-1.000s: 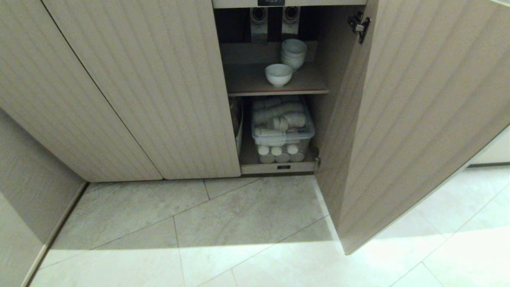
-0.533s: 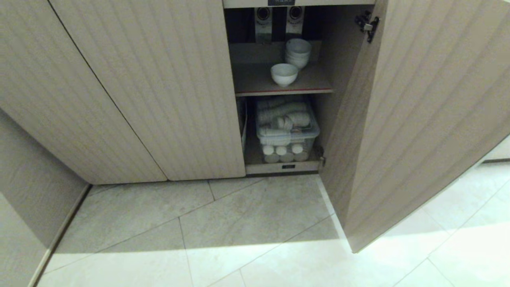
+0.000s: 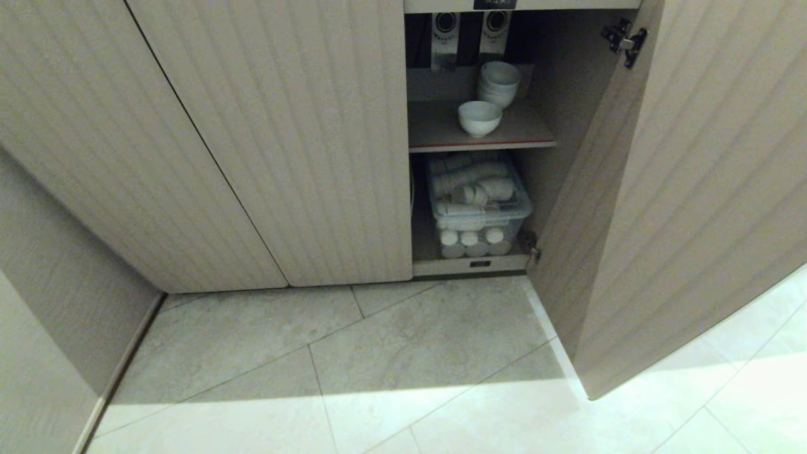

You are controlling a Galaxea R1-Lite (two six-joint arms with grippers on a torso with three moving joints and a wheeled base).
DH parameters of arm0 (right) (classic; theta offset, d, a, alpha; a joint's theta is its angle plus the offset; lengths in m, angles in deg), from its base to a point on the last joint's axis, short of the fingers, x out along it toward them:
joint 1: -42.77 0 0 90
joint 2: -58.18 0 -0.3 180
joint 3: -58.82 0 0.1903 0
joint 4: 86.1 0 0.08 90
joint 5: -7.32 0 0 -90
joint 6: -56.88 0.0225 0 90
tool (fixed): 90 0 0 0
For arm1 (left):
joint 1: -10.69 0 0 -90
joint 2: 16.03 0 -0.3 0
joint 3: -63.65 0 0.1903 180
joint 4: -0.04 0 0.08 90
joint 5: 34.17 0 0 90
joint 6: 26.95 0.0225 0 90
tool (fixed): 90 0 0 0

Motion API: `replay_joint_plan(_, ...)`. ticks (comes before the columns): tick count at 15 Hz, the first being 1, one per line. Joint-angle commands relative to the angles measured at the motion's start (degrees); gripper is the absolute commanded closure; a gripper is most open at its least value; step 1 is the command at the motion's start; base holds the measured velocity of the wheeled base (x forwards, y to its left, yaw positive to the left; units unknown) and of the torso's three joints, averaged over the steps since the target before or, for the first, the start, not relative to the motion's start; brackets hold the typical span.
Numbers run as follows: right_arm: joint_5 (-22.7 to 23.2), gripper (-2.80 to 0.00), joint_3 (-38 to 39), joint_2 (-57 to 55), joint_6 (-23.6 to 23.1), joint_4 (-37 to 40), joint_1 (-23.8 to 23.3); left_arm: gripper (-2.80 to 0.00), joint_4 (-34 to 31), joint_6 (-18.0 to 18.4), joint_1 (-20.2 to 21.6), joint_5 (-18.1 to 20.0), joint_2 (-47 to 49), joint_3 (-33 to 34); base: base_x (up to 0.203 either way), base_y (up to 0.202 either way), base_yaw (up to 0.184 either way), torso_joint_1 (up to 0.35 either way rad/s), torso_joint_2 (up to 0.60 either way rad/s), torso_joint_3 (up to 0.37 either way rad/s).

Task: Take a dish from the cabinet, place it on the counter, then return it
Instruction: Take the bowl from the cabinet

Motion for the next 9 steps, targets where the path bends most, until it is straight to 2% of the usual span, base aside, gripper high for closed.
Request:
replay_joint_plan(1, 0.05, 0.0, 0.0, -0.07, -0.07, 0.0, -0.01, 0.0, 0.05, -0.02, 0.02, -0.01, -0.02, 0.0, 0.0, 0.0, 0.0, 0.0, 0.0, 0.0)
replay_joint_plan(9, 0.05, 0.0, 0.0, -0.07, -0.07, 0.0, 0.03, 0.0, 0.05, -0.02, 0.02, -0.01, -0.02, 0.0, 0.0, 0.0, 0.0, 0.0, 0.0, 0.0)
